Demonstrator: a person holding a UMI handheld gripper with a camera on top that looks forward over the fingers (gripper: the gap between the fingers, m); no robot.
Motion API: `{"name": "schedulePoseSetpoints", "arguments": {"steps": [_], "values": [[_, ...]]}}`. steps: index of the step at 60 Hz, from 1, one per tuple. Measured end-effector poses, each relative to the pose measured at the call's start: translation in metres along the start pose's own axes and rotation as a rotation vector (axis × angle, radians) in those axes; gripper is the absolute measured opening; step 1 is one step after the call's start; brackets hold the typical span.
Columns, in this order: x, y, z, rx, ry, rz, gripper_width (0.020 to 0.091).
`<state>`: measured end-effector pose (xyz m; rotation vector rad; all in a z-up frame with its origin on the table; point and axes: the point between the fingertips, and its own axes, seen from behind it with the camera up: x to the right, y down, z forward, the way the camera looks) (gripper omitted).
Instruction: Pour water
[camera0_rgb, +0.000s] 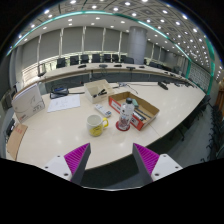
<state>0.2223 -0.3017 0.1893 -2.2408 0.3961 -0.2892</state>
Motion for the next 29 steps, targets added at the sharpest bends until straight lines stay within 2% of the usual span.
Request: {"name": "schedulePoseSetpoints", "arguments": {"steps": [20, 29], "values": [[-0.040, 0.041, -0.048, -0.030, -0.024, -0.051, 0.0862], [-0.051, 0.030, -0.052, 0.013, -0.038, -0.121, 0.0862]]}}
